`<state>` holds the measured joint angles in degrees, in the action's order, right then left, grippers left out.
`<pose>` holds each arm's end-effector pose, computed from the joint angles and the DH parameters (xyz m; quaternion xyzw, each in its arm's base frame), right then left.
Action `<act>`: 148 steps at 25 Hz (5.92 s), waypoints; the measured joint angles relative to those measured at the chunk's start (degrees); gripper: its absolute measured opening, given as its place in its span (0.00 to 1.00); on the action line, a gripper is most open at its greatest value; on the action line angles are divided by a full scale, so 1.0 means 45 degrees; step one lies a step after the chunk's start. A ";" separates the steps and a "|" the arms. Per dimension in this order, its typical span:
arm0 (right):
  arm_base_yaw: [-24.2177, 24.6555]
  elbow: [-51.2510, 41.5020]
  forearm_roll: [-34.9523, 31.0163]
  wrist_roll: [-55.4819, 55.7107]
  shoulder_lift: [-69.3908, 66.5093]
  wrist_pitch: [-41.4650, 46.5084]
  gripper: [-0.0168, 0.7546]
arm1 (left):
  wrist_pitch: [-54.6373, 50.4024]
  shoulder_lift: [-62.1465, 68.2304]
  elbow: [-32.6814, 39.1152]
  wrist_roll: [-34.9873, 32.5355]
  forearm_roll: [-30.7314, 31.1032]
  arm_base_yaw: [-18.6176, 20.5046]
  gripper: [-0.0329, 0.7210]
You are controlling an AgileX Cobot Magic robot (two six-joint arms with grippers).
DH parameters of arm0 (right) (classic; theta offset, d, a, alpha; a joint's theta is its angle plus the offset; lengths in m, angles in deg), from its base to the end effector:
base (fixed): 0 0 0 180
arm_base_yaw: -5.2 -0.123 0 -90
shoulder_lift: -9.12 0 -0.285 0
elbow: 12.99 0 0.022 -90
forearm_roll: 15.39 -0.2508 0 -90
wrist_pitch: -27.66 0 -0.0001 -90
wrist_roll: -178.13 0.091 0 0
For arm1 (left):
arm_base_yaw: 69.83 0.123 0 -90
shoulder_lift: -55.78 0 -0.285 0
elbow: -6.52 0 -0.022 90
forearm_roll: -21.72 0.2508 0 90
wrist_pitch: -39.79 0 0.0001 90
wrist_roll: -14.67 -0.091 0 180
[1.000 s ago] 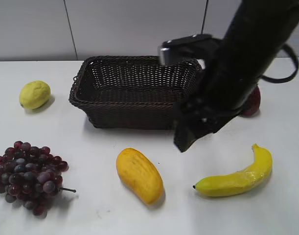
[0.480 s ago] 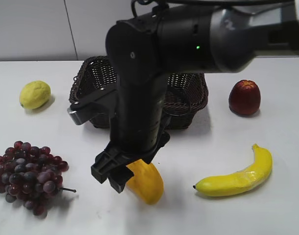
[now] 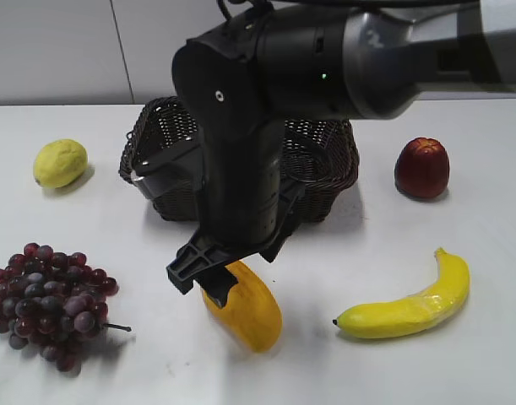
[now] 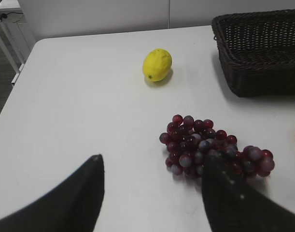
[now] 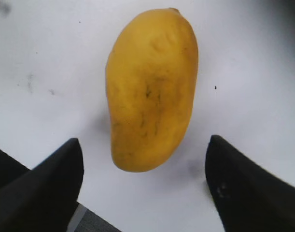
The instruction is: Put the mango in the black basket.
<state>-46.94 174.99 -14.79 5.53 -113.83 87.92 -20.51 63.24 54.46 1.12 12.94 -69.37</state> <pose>0.2456 0.3146 0.1855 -0.3825 0.9230 0.0166 0.0384 -0.0071 -0.0121 0.2817 0.0995 0.8383 -0.0112 0.5359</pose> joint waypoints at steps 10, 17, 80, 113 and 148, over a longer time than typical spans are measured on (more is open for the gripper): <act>0.0000 -0.0012 -0.0345 0.0000 -0.1183 0.0090 0.80 | 0.0000 0.0000 0.0000 0.0000 0.0000 0.0000 0.69; 0.0000 -0.0012 -0.0265 0.0012 -0.2216 0.0090 0.80 | 0.0000 0.0000 0.0000 0.0000 0.0000 0.0000 0.69; 0.2685 0.4408 0.4139 0.2585 -0.2000 -0.3213 0.85 | 0.0000 0.0000 0.0000 0.0000 0.0000 0.0000 0.69; 0.9137 0.5785 0.1384 -0.0033 0.0439 0.2037 0.80 | 0.0000 0.0000 0.0000 0.0000 0.0000 0.0000 0.69; 1.0929 -1.1656 0.0606 -0.0693 1.2373 -0.1574 0.79 | 0.0000 0.0000 0.0000 0.0000 0.0000 0.0000 0.69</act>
<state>2.24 122.54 -12.06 2.41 -58.15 80.84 -20.51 63.24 54.46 1.12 12.94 -69.37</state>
